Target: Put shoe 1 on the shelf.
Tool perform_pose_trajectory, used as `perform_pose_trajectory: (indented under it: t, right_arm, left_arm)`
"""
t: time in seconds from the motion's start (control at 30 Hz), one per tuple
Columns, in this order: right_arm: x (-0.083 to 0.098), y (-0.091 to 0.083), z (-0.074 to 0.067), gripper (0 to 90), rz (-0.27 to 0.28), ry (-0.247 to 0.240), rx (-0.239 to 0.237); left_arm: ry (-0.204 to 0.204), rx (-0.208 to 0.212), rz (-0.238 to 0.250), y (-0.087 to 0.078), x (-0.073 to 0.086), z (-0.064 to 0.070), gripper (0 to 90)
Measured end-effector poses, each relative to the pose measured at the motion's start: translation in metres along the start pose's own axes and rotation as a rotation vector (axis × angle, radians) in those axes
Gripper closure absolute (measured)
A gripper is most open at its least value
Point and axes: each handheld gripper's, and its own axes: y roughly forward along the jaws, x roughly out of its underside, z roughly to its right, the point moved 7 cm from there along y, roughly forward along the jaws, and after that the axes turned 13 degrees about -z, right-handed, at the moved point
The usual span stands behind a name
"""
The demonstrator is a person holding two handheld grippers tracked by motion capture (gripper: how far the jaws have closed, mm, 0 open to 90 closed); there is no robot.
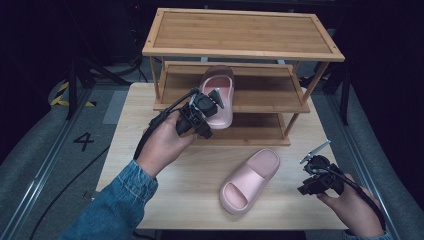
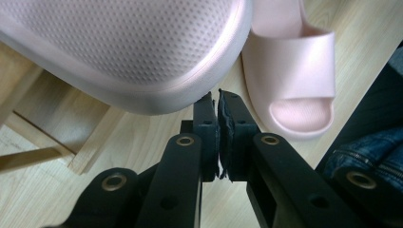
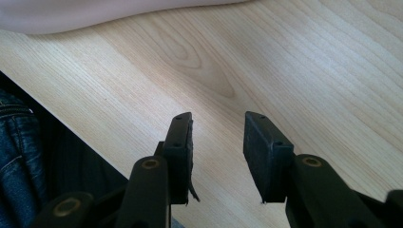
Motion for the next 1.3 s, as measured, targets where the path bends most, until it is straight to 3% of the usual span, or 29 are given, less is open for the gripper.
perform_pose_trajectory:
  t: [0.07, 0.2, 0.57, 0.9, 1.0, 1.3]
  right_arm:
    - [0.0, 0.0, 0.0, 63.4, -0.002, 0.003, 0.001]
    - [-0.001, -0.001, -0.001, 63.4, 0.003, -0.003, 0.0]
    - [0.002, -0.001, 0.002, 63.4, 0.008, 0.003, -0.001]
    - [0.001, -0.002, 0.002, 63.4, 0.01, 0.005, -0.003]
    - [0.002, -0.001, 0.003, 63.4, 0.008, 0.007, -0.001]
    - [0.001, -0.002, 0.001, 63.4, 0.006, -0.003, 0.002]
  left_arm:
    - [-0.006, -0.006, 0.001, 0.0, -0.005, -0.002, 85.4]
    - [0.025, 0.018, 0.01, 0.003, -0.015, -0.006, 85.1]
    - [0.007, 0.071, 0.036, 0.006, -0.033, -0.022, 84.1]
    - [-0.008, 0.055, 0.035, 0.008, -0.04, -0.036, 79.6]
    - [0.0, 0.075, 0.039, 0.007, -0.039, -0.035, 77.2]
    - [0.005, 0.063, 0.062, -0.004, -0.029, -0.023, 66.8]
